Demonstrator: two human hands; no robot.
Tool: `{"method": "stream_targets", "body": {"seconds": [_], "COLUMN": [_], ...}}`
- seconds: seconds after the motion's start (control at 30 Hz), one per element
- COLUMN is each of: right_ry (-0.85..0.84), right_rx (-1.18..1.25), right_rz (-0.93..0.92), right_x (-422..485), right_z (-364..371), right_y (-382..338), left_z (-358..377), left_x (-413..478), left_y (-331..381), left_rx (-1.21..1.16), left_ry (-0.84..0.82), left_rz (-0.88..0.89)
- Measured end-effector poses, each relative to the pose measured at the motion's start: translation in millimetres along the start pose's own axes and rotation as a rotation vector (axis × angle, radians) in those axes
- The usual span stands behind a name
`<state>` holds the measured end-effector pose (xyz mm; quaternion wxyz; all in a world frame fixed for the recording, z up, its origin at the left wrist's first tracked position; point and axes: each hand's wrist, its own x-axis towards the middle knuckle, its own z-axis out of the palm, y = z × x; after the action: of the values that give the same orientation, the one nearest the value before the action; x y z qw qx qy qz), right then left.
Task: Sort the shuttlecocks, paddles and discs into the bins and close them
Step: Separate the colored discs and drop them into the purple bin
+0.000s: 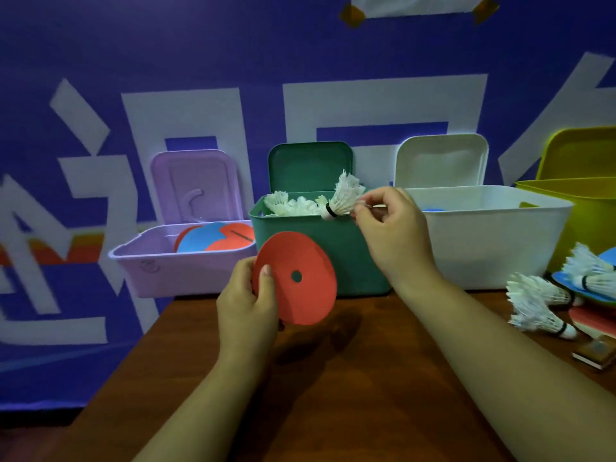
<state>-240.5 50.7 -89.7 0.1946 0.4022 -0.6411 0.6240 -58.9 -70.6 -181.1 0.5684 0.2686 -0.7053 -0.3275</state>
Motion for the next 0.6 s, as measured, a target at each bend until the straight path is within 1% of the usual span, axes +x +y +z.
{"method": "stream_targets", "body": {"seconds": [0.13, 0.23, 0.27, 0.3, 0.37, 0.4, 0.47, 0.53, 0.6], "right_ry": [-0.017, -0.021, -0.058, -0.134, -0.307, -0.331, -0.259, -0.181, -0.189], "right_rx": [-0.001, -0.047, -0.069, -0.105, -0.253, -0.304, -0.259, -0.206, -0.214], "right_rz": [-0.081, -0.165, -0.188, -0.201, -0.196, -0.188, -0.180, -0.219, -0.275], "right_x": [27.1, 47.7, 54.5, 59.5, 60.4, 57.3, 46.1, 34.0, 27.9], "right_z": [37.3, 63.3, 71.4, 78.6, 89.9, 93.4, 95.7, 94.9, 94.4], "right_y": [-11.2, -13.3, -10.9, -7.8, 0.1, 4.6, 13.2, 19.9, 25.0], "left_z": [-2.5, -5.3, -6.0, -6.5, -7.1, -7.5, -8.3, -9.1, -10.3], "left_x": [4.0, 9.3, 10.6, 11.6, 13.3, 13.9, 15.5, 15.8, 14.6], "left_y": [0.1, -0.4, -1.1, -2.3, -5.1, -5.9, -6.5, -3.8, 2.8], "left_rx": [-0.020, -0.027, -0.030, -0.036, -0.039, -0.036, -0.045, -0.056, -0.061], "left_ry": [0.042, 0.074, 0.087, 0.100, 0.122, 0.127, 0.125, 0.133, 0.160], "left_rz": [-0.007, -0.030, -0.038, -0.045, -0.046, -0.046, -0.052, -0.048, -0.024]}}
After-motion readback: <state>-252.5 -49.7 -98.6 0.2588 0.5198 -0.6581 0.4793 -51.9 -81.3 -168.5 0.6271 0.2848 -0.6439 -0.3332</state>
